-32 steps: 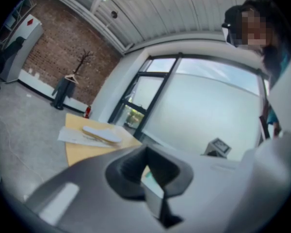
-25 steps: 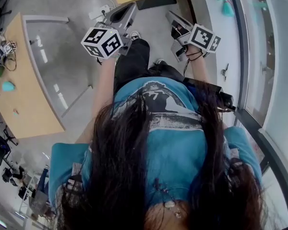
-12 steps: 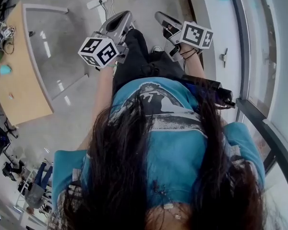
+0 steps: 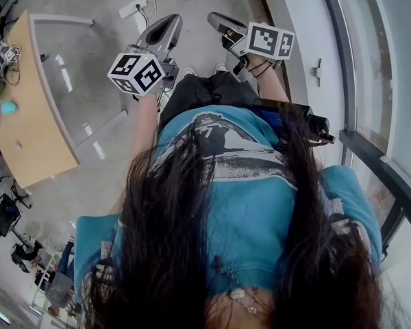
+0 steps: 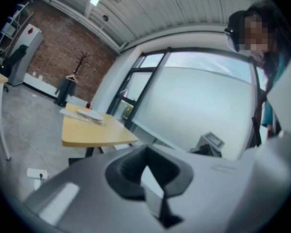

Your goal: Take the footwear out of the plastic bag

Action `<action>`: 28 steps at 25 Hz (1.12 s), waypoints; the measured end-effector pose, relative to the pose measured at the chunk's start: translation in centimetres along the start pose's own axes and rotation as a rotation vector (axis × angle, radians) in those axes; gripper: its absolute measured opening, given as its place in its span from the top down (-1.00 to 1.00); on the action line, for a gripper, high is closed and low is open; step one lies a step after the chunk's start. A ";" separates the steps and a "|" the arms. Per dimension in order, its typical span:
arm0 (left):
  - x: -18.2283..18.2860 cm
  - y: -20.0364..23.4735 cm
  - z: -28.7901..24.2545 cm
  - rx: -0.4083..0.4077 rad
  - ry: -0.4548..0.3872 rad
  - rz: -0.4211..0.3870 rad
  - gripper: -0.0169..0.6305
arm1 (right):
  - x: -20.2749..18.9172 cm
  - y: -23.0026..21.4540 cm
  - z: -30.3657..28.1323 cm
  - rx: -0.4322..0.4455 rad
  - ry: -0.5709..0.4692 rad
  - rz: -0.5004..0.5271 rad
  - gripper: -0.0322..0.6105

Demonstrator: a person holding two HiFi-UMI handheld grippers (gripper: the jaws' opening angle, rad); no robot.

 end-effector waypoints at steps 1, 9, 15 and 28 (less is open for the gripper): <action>0.0 -0.1 0.0 -0.008 0.006 -0.008 0.95 | 0.1 0.2 0.0 -0.004 -0.004 0.000 0.79; 1.4 1.6 2.0 -0.009 0.001 -0.040 0.95 | -0.2 1.8 -1.5 -0.022 -0.012 0.010 0.81; 2.1 2.9 2.6 0.001 -0.024 -0.028 0.95 | 0.5 2.1 -2.3 -0.036 -0.017 0.021 0.82; 1.9 5.1 3.5 0.012 -0.003 -0.001 0.95 | 0.3 2.1 -4.6 -0.051 0.000 0.012 0.82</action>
Point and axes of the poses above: the fingertips, and each gripper's own axes: z backward along the fingers, y to its left, x out of its top, the point moved 1 cm from there along z, backward along the fingers, and after that the axes turned 3 degrees about -x, right-handed, at the moved point
